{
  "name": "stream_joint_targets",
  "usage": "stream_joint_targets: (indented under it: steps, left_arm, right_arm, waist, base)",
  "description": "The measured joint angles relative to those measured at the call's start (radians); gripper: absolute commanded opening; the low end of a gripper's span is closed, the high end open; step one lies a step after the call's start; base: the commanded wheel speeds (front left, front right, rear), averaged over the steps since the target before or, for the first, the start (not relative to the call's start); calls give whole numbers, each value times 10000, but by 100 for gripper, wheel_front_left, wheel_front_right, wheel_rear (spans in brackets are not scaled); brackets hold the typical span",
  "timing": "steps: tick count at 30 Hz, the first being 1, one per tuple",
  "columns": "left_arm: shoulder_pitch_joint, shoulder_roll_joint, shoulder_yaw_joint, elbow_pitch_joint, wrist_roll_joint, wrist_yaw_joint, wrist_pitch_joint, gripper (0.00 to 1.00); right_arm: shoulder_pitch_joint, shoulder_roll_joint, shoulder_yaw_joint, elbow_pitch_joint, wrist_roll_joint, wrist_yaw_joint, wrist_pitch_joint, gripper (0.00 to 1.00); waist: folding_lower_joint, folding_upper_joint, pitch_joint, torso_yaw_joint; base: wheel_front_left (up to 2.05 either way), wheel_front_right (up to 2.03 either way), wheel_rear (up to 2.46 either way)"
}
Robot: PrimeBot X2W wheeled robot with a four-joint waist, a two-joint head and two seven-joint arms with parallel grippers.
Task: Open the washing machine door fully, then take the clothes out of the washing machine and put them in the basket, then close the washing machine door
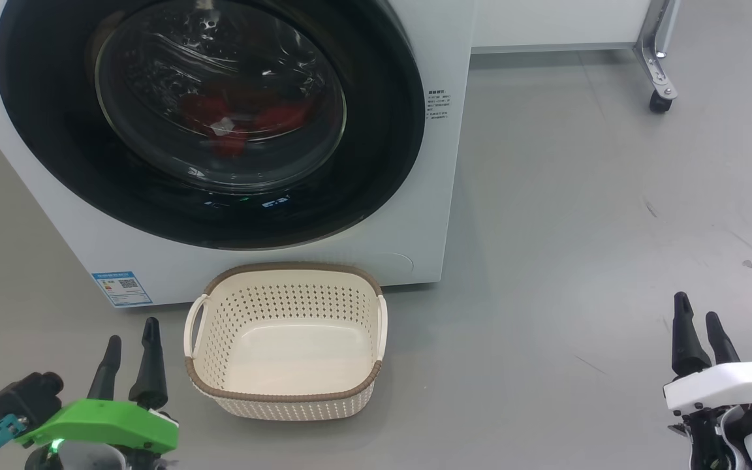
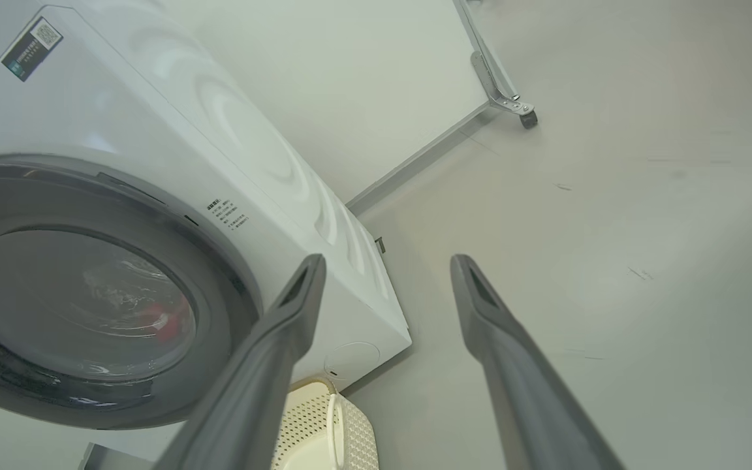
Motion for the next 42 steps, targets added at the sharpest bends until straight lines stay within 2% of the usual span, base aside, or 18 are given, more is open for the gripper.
stream_joint_targets:
  steps: [17,33,42]
  left_arm:
    - [-3,19,-497,-142,2769,351,-594,100]
    - [-2,-50,-752,-148,4974,485,-1126,100]
    - [-2,-102,-702,-94,5139,487,-1137,100]
  right_arm:
    - [-34,-213,702,-6,-2621,-439,-558,100]
    - [-34,-230,1187,-25,-4644,-579,-1085,100]
    - [-34,-188,1216,-27,-4853,-604,-1087,100]
  waist:
    - [0,0,-4,3]
    - [0,0,-27,32]
    - [-1,0,-23,42]
  base:
    - [0,0,0]
    - [0,0,0]
    - [0,0,0]
